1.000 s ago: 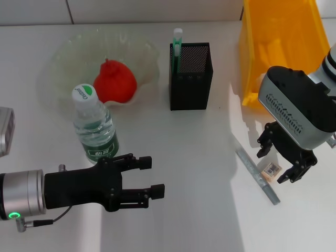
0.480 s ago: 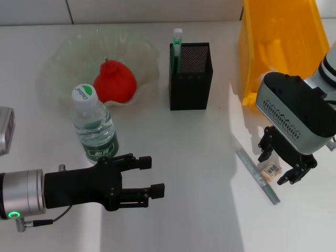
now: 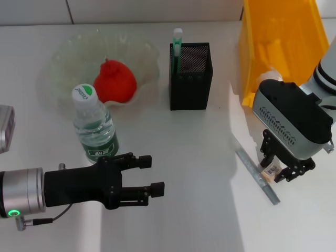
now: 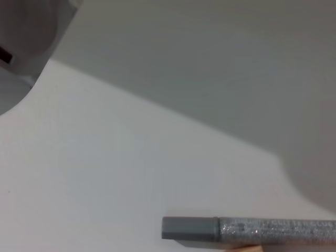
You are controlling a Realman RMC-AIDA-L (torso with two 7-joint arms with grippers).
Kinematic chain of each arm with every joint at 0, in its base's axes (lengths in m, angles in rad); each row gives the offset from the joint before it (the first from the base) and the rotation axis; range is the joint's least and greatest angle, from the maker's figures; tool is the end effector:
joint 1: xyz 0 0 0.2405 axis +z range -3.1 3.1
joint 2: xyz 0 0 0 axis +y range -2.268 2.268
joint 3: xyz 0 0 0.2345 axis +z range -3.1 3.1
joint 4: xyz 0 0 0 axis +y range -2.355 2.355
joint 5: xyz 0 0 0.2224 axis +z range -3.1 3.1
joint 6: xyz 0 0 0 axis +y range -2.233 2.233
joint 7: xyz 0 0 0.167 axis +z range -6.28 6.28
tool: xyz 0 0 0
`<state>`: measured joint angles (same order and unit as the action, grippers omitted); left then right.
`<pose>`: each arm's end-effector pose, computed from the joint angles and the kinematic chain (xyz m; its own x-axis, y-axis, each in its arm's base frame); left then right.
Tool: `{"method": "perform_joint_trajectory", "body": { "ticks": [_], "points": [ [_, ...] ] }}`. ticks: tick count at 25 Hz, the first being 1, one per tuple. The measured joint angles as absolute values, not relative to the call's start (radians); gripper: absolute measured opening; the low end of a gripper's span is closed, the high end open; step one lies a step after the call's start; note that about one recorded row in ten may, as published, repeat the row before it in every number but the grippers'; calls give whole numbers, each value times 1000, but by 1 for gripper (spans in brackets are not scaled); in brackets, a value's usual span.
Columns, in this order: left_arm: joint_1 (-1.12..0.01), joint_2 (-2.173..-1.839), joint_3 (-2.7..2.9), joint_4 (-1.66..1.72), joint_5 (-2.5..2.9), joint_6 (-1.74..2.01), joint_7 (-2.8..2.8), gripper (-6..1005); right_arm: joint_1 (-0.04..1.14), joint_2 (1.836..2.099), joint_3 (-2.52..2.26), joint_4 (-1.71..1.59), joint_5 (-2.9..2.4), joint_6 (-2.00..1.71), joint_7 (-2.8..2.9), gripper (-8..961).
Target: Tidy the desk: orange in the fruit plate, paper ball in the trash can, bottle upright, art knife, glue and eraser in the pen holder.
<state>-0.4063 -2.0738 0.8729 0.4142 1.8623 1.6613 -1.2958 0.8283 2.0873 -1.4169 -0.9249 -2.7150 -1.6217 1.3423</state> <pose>-0.2617 0.2571 -0.0579 0.6638 0.5099 0.5471 0.5233 -0.8393 0.1473 0.2005 0.3502 -0.0475 0.7110 0.4751 0.5184 0.3246 -0.8757 0.3574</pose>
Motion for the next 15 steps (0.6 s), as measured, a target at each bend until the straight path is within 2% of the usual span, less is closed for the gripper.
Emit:
{"method": "perform_joint_trajectory", "body": {
  "ticks": [4, 11, 15],
  "points": [
    [-407, -2073, 872, 414, 1862, 1661, -1297, 859, 828, 2088, -1417, -928, -2711, -1621, 1345, 333],
    [-400, -2070, 869, 416, 1862, 1667, -1297, 859, 821, 2086, -1377, -990, -2705, -1647, 1368, 276],
    [-397, -2069, 872, 421, 1864, 1670, -1310, 859, 822, 2077, -1186, -1099, -2655, -1741, 1370, 244]
  ]
}}
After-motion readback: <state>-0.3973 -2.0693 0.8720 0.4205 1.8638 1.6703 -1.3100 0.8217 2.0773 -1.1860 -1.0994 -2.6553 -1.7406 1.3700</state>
